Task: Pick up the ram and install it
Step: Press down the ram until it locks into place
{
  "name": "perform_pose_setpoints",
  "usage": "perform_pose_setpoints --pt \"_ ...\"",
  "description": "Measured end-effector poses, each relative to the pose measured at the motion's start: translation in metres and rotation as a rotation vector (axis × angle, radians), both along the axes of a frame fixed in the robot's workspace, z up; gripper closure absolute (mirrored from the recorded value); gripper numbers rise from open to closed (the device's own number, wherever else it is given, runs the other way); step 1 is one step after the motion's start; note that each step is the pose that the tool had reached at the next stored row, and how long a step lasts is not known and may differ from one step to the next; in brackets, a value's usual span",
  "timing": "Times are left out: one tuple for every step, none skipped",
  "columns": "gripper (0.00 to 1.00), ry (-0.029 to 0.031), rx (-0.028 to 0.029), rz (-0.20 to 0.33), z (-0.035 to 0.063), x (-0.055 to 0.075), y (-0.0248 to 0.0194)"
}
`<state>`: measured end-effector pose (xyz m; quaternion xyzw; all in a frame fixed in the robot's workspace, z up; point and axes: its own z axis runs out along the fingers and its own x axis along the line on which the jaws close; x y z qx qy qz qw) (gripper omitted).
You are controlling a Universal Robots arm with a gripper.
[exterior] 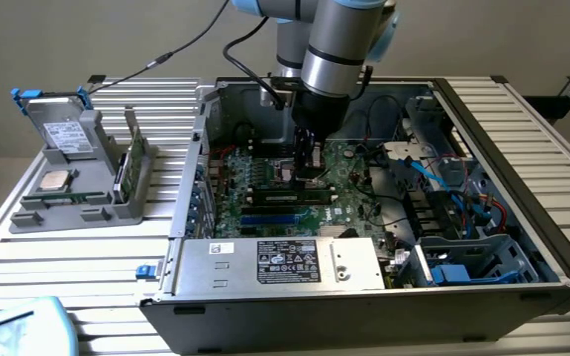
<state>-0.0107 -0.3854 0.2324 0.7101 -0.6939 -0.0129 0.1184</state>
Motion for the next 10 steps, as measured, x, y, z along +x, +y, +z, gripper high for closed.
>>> perform_pose_setpoints --pt "0.9 0.0 0.0 0.0 0.0 0.0 0.0" --pt "0.9 0.0 0.0 0.0 0.0 0.0 0.0" --pt "0.9 0.0 0.0 0.0 0.0 0.0 0.0" --pt "0.9 0.0 0.0 0.0 0.0 0.0 0.0" --pt "0.9 0.0001 0.0001 0.0 0.0 0.001 0.0" --pt "0.9 0.0001 0.0003 0.0 0.0 0.003 0.0" --pt "0.9 0.0006 0.0004 0.0 0.0 0.005 0.0" --pt "0.9 0.0009 0.0006 0.0 0.0 0.007 0.0" --pt "0.9 0.001 0.0006 0.0 0.0 0.009 0.0" --pt "0.9 0.0012 0.0006 0.0 0.0001 0.011 0.0"
